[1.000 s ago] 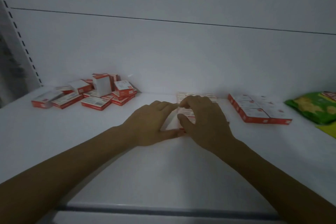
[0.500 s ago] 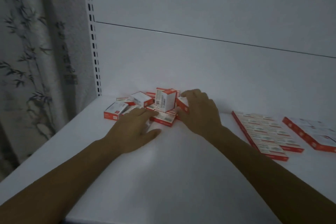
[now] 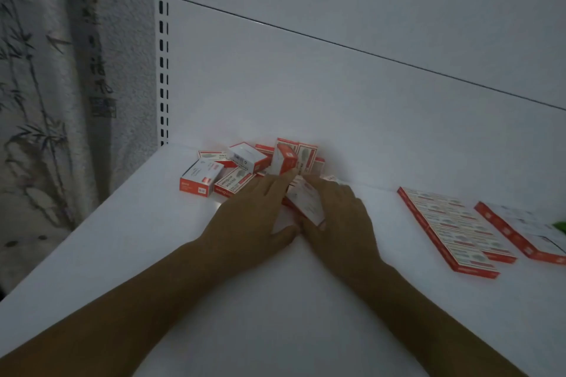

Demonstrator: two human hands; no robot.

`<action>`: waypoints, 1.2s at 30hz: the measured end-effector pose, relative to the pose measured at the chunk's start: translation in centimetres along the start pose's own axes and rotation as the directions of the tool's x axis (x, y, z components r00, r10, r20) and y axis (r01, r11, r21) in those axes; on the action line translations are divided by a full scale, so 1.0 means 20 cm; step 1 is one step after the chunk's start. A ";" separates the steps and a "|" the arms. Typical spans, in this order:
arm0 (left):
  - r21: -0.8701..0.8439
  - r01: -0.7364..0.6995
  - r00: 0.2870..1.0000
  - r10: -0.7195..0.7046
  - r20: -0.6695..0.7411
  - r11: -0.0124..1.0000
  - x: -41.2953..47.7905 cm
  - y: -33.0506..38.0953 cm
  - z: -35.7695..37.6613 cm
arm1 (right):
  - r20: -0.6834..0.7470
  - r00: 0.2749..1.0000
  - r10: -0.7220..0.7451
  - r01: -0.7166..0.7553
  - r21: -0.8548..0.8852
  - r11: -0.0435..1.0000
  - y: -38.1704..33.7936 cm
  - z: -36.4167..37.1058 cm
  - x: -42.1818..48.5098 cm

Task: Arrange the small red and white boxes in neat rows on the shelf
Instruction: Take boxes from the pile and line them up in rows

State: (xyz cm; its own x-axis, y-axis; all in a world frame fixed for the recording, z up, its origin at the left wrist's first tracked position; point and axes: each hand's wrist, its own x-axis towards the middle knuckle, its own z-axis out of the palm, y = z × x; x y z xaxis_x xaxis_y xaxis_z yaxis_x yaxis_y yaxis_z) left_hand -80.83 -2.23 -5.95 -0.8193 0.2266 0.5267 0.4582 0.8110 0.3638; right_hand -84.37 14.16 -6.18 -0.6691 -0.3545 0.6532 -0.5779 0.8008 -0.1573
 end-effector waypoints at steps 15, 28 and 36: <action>-0.874 0.439 0.843 -0.430 0.323 0.206 0.06 0.13 -0.06 | -0.054 0.998 0.019 0.008 0.461 0.888 -0.06 -0.06 0.05; -0.784 0.281 0.930 -0.359 0.080 0.553 0.06 0.10 -0.09 | 0.101 0.992 0.074 -0.114 0.482 0.869 -0.05 -0.08 0.04; -0.260 0.034 0.999 -0.044 -0.030 0.965 -0.03 0.31 -0.12 | 0.266 0.938 0.221 -0.346 0.734 0.584 -0.01 -0.35 0.09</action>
State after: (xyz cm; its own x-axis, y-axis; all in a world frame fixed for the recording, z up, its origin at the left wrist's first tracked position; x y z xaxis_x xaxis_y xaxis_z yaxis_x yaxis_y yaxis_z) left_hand -76.62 1.37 -2.15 -0.8278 0.1746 0.5331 0.5034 0.6504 0.5688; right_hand -82.19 16.71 0.10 -0.8797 -0.2843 0.3813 -0.4496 0.2359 -0.8615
